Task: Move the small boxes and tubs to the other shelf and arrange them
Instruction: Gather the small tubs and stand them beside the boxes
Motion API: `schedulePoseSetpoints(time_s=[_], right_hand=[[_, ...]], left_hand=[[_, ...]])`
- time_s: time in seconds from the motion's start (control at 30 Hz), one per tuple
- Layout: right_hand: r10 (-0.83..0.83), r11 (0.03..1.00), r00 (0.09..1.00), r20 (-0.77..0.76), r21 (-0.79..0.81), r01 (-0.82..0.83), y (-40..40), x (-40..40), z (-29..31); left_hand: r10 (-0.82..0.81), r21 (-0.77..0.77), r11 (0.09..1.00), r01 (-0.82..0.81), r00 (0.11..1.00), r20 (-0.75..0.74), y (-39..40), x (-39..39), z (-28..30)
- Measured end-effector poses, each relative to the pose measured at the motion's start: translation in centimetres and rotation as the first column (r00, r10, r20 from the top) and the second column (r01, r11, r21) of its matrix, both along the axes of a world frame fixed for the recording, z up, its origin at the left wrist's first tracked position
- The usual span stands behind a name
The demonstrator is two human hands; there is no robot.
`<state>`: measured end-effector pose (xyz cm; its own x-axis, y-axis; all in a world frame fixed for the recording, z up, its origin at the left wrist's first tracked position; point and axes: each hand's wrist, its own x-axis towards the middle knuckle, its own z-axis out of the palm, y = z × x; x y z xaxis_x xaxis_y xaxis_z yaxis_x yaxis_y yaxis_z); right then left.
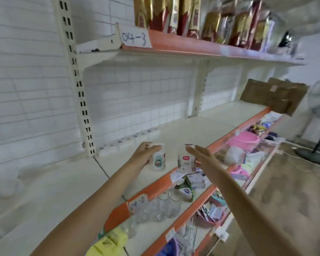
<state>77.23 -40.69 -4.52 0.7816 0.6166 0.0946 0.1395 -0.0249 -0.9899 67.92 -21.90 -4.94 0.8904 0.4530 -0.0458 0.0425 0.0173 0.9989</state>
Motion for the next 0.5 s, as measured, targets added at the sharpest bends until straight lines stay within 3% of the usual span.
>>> schedulePoseSetpoints(time_s=[0.27, 0.5], right_hand=[[-0.207, 0.978, 0.978, -0.041, 0.024, 0.208, -6.3, 9.1, -1.7], [-0.268, 0.962, 0.955, -0.127, 0.026, 0.273, -7.0, 20.8, -3.0]], left_hand=[[-0.124, -0.045, 0.991, 0.125, 0.992, 0.027, -4.4, 12.4, -1.4], [-0.204, 0.014, 0.979, 0.204, 0.977, 0.056, -4.0, 24.8, -1.4]])
